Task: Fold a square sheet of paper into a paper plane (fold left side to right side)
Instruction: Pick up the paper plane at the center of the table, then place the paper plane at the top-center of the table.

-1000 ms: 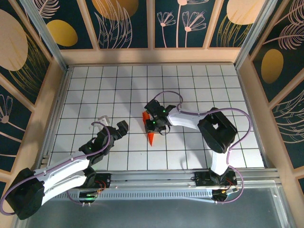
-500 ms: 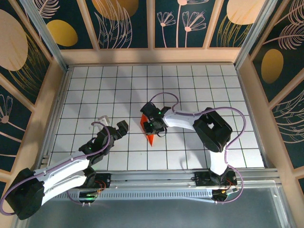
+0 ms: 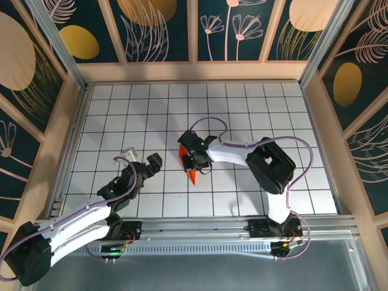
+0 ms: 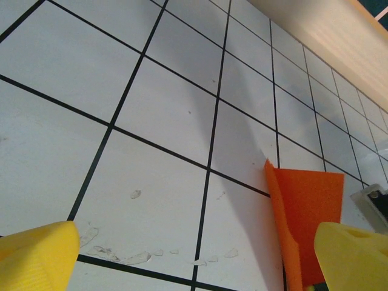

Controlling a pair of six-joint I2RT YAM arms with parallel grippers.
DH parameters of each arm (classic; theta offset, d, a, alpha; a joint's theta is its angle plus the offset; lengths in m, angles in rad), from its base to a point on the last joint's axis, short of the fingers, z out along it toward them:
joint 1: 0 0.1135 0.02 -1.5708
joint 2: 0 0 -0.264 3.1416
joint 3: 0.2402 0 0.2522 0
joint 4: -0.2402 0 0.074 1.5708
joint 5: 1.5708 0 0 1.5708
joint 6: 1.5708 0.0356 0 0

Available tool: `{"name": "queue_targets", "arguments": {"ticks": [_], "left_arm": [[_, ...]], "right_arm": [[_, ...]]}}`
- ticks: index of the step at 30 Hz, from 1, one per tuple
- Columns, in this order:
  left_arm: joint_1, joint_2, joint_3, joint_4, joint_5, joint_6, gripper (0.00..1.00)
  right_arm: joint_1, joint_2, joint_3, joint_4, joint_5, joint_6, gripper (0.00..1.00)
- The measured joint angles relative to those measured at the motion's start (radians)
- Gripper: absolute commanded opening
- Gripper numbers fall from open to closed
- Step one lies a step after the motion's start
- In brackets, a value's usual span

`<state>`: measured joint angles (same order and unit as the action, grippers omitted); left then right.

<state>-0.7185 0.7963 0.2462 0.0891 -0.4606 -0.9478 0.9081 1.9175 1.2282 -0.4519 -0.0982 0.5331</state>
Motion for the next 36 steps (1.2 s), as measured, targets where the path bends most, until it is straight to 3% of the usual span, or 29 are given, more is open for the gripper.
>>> {"name": "queue_targets", "arguments": {"ticks": [6,13,30,36], "left_arm": [[0.000,-0.038,0.000,-0.023,-0.016,0.000,0.99],[0.000,-0.041,0.000,-0.035,-0.019,0.004,0.99],[0.000,-0.024,0.000,-0.034,-0.019,0.032,0.99],[0.000,0.005,0.010,-0.034,-0.017,0.058,0.99]], "right_arm": [[0.001,0.007,0.002,0.003,0.002,0.006,0.00],[-0.022,0.004,0.016,-0.005,0.033,0.005,0.00],[-0.295,-0.013,0.251,-0.160,0.155,-0.084,0.00],[-0.357,0.056,0.386,-0.204,0.158,-0.117,0.00]]}}
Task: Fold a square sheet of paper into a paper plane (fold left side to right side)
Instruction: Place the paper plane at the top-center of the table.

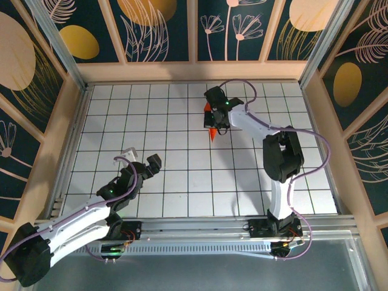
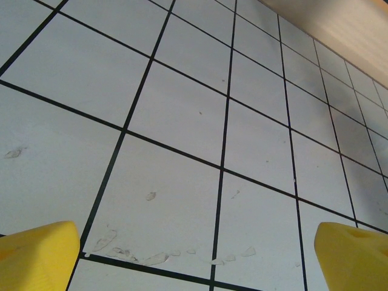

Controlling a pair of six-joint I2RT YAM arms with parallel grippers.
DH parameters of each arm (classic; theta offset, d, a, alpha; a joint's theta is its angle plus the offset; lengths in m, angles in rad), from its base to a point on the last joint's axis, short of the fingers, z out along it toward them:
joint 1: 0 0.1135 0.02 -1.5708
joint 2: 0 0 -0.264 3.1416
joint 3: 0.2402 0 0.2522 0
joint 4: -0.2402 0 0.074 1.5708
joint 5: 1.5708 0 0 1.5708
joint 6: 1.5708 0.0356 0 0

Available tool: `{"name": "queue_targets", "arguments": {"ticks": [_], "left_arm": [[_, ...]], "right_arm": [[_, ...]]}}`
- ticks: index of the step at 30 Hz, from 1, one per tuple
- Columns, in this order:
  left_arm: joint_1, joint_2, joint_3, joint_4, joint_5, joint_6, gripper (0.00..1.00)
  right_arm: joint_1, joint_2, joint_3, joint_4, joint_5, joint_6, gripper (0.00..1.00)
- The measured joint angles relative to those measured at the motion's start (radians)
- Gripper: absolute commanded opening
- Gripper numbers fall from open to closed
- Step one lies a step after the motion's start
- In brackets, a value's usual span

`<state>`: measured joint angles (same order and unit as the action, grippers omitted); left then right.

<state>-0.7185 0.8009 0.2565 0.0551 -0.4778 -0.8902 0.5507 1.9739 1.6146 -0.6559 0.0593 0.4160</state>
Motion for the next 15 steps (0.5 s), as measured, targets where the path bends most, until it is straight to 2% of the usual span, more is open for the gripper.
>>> {"name": "queue_targets", "arguments": {"ticks": [9,15], "left_arm": [[0.001,0.049,0.038,0.020,0.009,0.035,0.99],[0.001,0.095,0.084,0.028,0.024,0.074,0.99]], "right_arm": [[-0.004,0.196,0.185,-0.125,0.008,-0.026,0.00],[-0.036,0.270,0.305,-0.181,0.014,-0.024,0.00]]}}
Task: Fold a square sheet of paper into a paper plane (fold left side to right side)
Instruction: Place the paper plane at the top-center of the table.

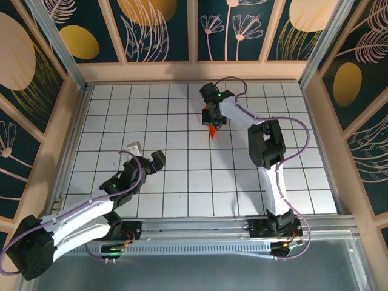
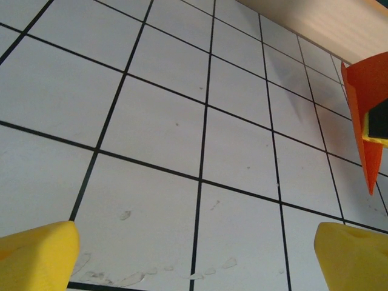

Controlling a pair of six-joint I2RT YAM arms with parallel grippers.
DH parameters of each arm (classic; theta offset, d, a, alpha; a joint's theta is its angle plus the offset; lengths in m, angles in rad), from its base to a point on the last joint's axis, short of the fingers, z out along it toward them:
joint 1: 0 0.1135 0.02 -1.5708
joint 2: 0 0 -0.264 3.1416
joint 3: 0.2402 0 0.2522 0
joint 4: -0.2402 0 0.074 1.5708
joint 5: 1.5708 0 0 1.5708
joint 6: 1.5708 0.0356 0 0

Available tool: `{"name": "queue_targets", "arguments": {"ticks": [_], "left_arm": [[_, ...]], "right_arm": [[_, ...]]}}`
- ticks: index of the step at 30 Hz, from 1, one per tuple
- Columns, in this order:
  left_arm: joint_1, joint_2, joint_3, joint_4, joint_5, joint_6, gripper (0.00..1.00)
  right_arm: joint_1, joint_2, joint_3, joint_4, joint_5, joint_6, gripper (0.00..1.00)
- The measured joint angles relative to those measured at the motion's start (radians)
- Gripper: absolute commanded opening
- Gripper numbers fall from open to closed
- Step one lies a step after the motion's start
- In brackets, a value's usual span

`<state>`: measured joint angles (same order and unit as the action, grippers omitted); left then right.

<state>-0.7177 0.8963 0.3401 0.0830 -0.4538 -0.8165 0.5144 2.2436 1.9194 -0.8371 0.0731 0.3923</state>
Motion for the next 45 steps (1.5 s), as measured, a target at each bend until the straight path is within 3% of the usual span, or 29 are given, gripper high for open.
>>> {"name": "queue_targets", "arguments": {"ticks": [6,19,23,30,38,45], "left_arm": [[0.000,0.041,0.021,0.019,0.017,0.011,0.99],[0.000,0.061,0.021,0.030,0.027,0.010,0.99],[0.000,0.074,0.021,0.030,0.029,0.008,0.99],[0.000,0.076,0.020,0.033,0.031,0.007,0.99],[0.000,0.076,0.021,0.033,0.031,0.004,0.99],[0.000,0.076,0.020,0.033,0.031,0.004,0.99]], "right_arm": [[-0.018,0.066,0.094,-0.020,-0.002,0.002,0.00],[-0.018,0.146,0.125,-0.040,-0.001,0.002,0.00],[-0.018,0.147,0.125,-0.047,-0.001,0.002,0.08],[-0.017,0.147,0.125,-0.046,-0.002,0.002,0.11],[-0.017,0.148,0.125,-0.044,-0.001,0.006,0.26],[-0.017,0.154,0.120,-0.042,0.002,0.006,0.31]]}}
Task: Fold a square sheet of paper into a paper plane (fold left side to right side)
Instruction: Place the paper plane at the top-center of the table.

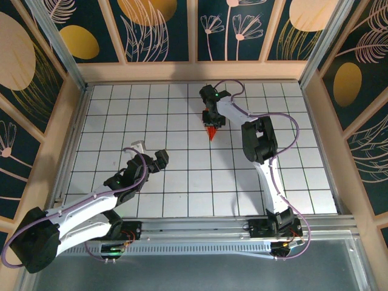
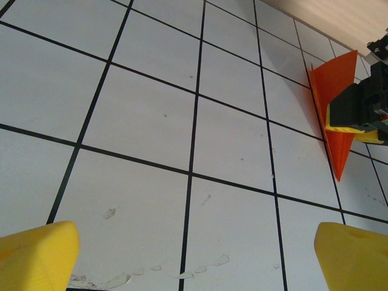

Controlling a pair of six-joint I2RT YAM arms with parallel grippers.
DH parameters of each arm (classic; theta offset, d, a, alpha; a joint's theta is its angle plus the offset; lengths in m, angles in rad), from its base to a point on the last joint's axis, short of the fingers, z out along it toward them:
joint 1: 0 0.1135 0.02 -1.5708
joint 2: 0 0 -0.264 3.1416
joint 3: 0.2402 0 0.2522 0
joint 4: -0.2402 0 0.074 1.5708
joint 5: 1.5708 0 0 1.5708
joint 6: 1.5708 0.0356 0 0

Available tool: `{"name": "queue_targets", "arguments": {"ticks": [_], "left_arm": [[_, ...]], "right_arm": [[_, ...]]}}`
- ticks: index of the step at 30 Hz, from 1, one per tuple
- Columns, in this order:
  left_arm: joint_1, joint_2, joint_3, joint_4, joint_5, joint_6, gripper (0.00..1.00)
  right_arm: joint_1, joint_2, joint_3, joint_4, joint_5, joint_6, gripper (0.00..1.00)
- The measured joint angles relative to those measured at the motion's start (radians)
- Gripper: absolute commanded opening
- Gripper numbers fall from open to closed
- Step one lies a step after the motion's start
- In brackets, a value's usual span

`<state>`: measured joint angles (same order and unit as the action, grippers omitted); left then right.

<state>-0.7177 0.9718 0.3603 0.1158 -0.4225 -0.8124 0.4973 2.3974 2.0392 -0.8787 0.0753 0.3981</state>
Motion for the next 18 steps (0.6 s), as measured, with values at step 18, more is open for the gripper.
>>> {"name": "queue_targets", "arguments": {"ticks": [18], "left_arm": [[0.000,0.000,0.000,0.000,0.000,0.000,0.99]], "right_arm": [[0.006,0.003,-0.018,0.032,0.016,-0.028,0.56]]}}
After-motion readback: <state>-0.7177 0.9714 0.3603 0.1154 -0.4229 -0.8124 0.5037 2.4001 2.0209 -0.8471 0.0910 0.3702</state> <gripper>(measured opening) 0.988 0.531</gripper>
